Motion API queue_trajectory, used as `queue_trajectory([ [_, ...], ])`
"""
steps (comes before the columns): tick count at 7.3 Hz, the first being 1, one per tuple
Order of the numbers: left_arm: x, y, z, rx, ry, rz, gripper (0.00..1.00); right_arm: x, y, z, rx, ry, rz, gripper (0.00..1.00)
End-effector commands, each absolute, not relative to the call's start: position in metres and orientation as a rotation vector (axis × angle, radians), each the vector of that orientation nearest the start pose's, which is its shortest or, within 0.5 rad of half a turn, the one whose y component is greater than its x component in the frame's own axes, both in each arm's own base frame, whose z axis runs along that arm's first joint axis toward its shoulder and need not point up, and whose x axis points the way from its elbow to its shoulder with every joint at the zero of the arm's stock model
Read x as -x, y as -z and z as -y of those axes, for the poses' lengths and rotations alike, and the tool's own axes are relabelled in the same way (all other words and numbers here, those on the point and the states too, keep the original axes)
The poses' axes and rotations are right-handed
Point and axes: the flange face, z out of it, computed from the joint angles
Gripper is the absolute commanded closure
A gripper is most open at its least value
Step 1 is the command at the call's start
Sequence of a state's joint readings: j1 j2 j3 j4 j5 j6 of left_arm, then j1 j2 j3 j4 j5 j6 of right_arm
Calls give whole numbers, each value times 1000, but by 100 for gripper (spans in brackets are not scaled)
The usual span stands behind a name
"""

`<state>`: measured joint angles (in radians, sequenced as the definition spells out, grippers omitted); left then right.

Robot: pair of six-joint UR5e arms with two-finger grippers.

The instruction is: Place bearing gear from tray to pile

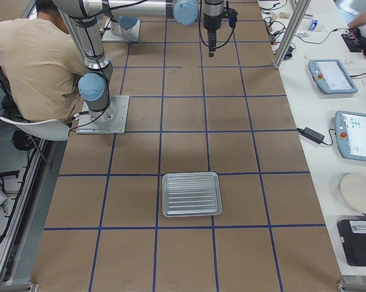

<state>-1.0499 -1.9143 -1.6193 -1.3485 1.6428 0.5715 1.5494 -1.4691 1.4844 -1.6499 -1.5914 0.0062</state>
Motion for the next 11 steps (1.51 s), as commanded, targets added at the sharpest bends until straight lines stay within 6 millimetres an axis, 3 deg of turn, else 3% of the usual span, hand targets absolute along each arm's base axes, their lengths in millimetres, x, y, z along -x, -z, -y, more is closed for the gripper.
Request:
queue_trajectory([
  [1, -109, -369, 600, -248, -229, -3125, 0, -119, -486, 544, -45, 102, -3163, 0],
  [2, -64, -396, 606, -254, -162, -3097, 0, -120, -486, 544, -45, 99, -3160, 0],
  [3, -32, -414, 606, -268, -111, -3084, 0, -118, -486, 544, -47, 102, -3166, 0],
  [5, 3, -445, 589, -229, -58, -3088, 0, -119, -485, 544, -47, 102, -3162, 0],
  [6, 11, -463, 580, -215, -10, -3102, 0, -118, -486, 544, -48, 107, -3168, 0],
  [8, 54, -456, 580, -224, 0, -3170, 0, -118, -485, 544, -48, 107, -3169, 0],
  [11, 122, -468, 556, -320, 20, -3153, 0, -118, -486, 544, -48, 111, -3169, 0],
])
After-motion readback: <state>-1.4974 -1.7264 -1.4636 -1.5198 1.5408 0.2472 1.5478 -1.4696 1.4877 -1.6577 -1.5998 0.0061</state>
